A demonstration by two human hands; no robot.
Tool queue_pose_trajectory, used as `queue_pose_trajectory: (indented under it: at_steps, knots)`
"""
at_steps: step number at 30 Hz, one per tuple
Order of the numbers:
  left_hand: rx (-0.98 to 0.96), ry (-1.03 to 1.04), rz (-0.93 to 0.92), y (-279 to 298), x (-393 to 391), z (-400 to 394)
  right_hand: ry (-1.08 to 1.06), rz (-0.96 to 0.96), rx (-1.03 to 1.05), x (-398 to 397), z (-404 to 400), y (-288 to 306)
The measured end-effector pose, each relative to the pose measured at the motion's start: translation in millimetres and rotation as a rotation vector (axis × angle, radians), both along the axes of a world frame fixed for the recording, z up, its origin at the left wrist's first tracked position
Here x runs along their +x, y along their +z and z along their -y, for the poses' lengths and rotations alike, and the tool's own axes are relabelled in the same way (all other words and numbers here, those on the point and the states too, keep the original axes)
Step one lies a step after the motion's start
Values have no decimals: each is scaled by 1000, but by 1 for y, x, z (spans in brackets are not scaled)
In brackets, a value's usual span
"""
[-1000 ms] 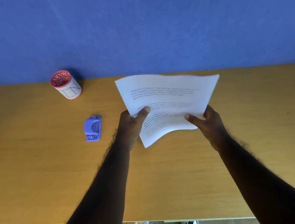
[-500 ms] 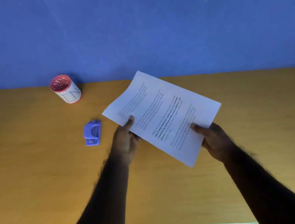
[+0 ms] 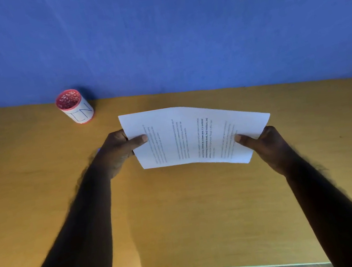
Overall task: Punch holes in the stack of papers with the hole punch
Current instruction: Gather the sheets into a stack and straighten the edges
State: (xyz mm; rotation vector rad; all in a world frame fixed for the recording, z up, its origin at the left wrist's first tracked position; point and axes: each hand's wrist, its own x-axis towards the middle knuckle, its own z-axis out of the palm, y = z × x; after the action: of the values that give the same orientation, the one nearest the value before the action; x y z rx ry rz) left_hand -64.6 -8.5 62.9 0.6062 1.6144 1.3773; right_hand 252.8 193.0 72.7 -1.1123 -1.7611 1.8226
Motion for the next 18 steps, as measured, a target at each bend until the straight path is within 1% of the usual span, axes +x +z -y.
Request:
queue_pose_trajectory:
  at_steps: [6, 11, 15, 18]
  knots:
    - [-2, 48, -178, -10, 14, 4, -75, 49, 59, 0, 5, -18]
    - [-126, 52, -215, -25, 33, 8, -121, 131, 49, -1, 12, -35]
    - [-107, 75, -259, -15, 30, 8, -118, 81, 49, -1, 9, -36]
    - [-107, 74, -274, -13, 31, 6, -115, 84, 52, 0, 8, -36]
